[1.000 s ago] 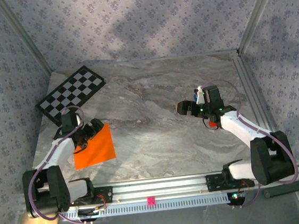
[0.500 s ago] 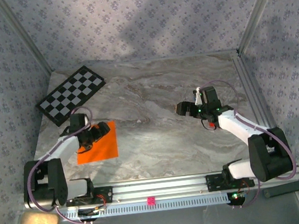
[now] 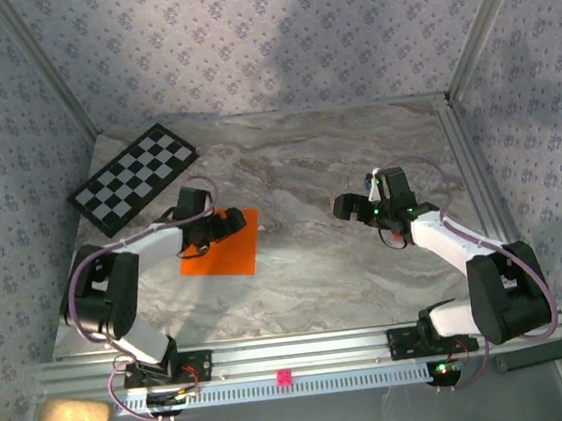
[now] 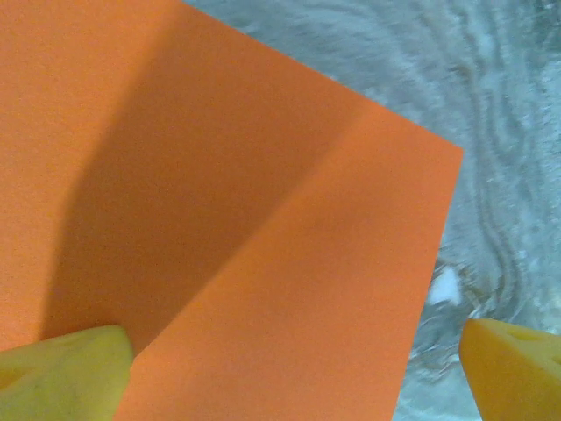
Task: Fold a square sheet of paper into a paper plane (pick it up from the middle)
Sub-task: Move the square sheet of paper to the center of the table.
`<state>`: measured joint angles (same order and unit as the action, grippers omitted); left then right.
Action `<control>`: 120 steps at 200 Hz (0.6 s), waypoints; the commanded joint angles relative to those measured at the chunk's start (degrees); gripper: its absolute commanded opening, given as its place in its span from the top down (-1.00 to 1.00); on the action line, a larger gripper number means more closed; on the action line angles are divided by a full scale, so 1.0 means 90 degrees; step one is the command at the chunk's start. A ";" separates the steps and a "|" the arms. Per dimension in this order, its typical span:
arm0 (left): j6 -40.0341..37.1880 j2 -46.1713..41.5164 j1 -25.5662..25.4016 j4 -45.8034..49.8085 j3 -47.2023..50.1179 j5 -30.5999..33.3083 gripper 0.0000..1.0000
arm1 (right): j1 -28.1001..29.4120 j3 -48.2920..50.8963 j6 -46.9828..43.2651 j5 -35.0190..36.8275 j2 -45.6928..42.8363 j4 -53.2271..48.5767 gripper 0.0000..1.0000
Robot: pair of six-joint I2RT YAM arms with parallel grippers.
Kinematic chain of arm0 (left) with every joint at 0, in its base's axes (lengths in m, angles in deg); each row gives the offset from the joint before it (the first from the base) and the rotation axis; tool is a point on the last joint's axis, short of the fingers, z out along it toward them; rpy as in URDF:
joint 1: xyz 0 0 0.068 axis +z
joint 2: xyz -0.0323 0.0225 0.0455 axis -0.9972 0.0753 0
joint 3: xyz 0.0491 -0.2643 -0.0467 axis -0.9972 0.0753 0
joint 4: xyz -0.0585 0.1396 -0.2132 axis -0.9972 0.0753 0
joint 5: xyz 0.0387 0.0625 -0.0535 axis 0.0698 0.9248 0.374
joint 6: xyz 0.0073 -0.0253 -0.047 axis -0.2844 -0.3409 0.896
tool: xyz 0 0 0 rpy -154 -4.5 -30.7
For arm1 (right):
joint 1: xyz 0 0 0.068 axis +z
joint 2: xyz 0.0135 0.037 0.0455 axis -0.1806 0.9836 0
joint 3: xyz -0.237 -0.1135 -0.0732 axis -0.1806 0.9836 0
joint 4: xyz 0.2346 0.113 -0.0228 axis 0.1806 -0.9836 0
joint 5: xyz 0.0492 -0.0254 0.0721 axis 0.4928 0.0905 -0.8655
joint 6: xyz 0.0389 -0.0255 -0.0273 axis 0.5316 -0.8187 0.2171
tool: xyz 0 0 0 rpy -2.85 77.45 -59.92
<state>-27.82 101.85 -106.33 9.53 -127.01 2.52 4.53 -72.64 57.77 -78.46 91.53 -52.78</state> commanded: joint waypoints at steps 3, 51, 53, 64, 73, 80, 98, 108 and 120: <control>0.0395 0.0631 -0.0394 0.0367 -0.0192 -0.0114 -0.92 | 0.0037 0.0142 0.0303 0.0034 -0.0165 0.0199 -0.99; 0.0204 0.0686 -0.0790 0.1134 -0.1181 0.0391 -0.92 | 0.0065 0.0260 0.0507 0.0012 -0.0267 0.0459 -0.99; 0.0169 0.0671 -0.0792 0.1210 -0.1215 0.0433 -0.92 | 0.0068 0.0253 0.0511 0.0001 -0.0265 0.0468 -0.99; -0.0053 0.0573 -0.0785 0.1528 -0.1336 0.0630 -0.93 | 0.0100 0.0240 0.0530 -0.0047 -0.0266 0.0497 -0.99; -0.0308 0.0513 -0.0779 0.1762 -0.1409 0.0776 -0.93 | 0.0152 0.0214 0.0514 -0.0097 -0.0255 0.0528 -0.99; -0.0573 0.0490 -0.0771 0.1965 -0.1482 0.0850 -0.93 | 0.0202 0.0200 0.0507 -0.0100 -0.0241 0.0541 -0.99; -0.1418 0.0586 -0.0694 0.2507 -0.1724 0.0944 -0.92 | 0.0379 0.0124 0.0491 -0.0042 -0.0143 0.0545 -0.99; -0.1752 0.0690 -0.0633 0.2684 -0.1809 0.0891 -0.90 | 0.0478 0.0075 0.0490 -0.0012 -0.0060 0.0552 -0.99; -0.2042 0.0802 -0.0542 0.2783 -0.1893 0.0635 -0.90 | 0.0571 0.0005 0.0491 0.0010 0.0050 0.0556 -0.99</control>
<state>-36.63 107.81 -112.62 27.30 -141.44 8.82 8.01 -70.87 61.44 -78.65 90.41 -48.48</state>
